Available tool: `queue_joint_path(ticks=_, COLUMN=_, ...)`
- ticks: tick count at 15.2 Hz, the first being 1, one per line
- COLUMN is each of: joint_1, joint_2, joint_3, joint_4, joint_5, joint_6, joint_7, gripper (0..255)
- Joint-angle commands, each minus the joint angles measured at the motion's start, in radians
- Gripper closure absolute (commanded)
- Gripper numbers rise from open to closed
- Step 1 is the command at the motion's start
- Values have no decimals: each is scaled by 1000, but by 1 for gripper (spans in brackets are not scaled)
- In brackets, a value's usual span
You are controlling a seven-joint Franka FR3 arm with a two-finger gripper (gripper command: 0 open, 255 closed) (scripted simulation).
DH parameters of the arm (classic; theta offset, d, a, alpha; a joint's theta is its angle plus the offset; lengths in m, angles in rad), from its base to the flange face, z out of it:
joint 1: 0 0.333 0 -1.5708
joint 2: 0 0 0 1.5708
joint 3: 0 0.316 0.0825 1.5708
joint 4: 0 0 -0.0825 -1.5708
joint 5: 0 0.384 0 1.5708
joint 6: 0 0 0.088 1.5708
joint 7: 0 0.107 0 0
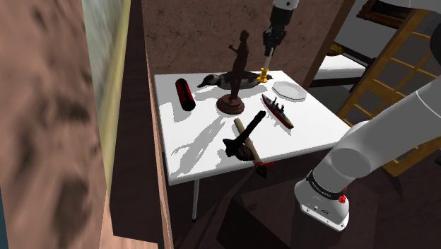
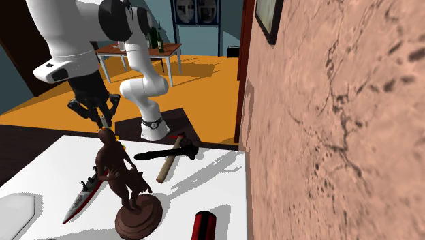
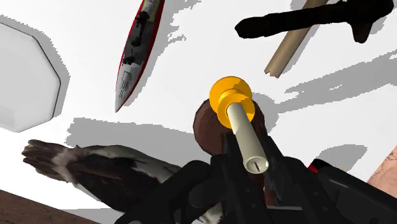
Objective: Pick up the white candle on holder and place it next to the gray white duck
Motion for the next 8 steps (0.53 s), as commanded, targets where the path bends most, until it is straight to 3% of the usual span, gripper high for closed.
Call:
queue_joint_path(ticks=1, joint_1=-19, joint_2=13, joint_3=-33, joint_4=22, joint_5=-7, joint_6=-8, joint_7=-53, gripper=255)
queue_joint_path(ticks=8, joint_1=-84, joint_2=70, joint_3=-146, joint_4=87, joint_5=-18, joint_6=-13, joint_7=-230, gripper=255)
